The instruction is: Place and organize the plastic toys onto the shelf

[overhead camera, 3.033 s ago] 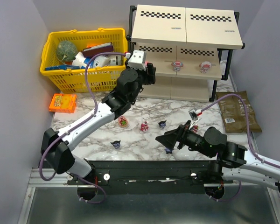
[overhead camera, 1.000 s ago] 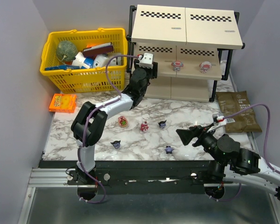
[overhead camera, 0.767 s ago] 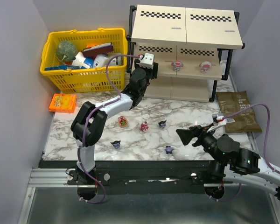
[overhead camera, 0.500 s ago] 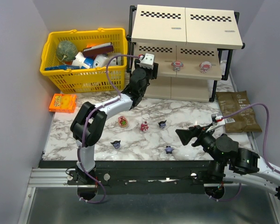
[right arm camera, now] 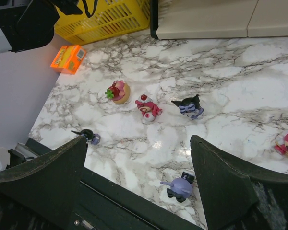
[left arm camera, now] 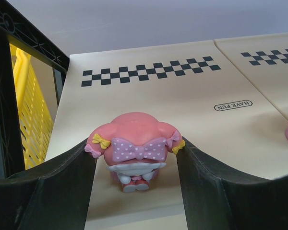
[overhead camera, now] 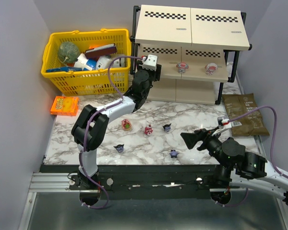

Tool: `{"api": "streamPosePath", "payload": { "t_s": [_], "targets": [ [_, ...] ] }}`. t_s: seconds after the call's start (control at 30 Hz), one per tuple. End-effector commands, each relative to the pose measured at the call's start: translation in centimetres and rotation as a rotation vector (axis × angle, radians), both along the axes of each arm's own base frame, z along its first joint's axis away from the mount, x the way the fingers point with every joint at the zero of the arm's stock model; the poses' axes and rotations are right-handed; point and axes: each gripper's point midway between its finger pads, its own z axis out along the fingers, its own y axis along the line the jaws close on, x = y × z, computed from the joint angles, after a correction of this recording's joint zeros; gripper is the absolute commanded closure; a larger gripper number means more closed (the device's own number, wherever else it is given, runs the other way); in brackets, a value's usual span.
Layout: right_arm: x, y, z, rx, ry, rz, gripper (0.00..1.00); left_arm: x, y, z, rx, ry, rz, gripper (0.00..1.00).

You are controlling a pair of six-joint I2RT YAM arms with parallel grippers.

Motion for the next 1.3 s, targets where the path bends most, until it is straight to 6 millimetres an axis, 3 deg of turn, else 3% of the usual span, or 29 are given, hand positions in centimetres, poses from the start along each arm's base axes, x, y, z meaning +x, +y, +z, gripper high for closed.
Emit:
{"api": "streamPosePath", "payload": {
  "t_s": [0.0,0.3,0.73,1.13,1.17,1.23,1.27],
  "targets": [
    [0.4,-0.7,-0.7,-0.019,0.004,-0.046,0.05,-0.2,0.6,1.1,-0.007,-0.006,0.003,0.46],
    [0.4,-0.7,-0.6,-0.023,0.001,-0.045,0.05,-0.4,0.3,1.4,-0.008,-0.009,-0.015,0.27],
    [0.3,-1.2,-0.2,-0.009,-0.011,-0.048,0.05,-1.7,0.5,3.5,-0.026,-0.046,-0.053,0.01],
    [0.4,-1.8,0.2,-0.009,-0.015,-0.066,0.04,-4.4,1.7,4.6,-0.12,-0.065,-0.087,0.01],
    [0.4,-1.9,0.2,-0.009,-0.014,-0.068,0.04,-5.0,1.9,5.3,-0.136,-0.078,-0.091,0.01],
    [0.4,-2.3,0.3,-0.013,-0.013,-0.079,0.04,-5.7,2.3,4.8,-0.157,-0.065,-0.094,0.01],
    [0.4,-2.3,0.4,-0.015,-0.011,-0.077,0.04,-6.3,2.7,6.0,-0.176,-0.083,-0.097,0.01]
  ]
}}
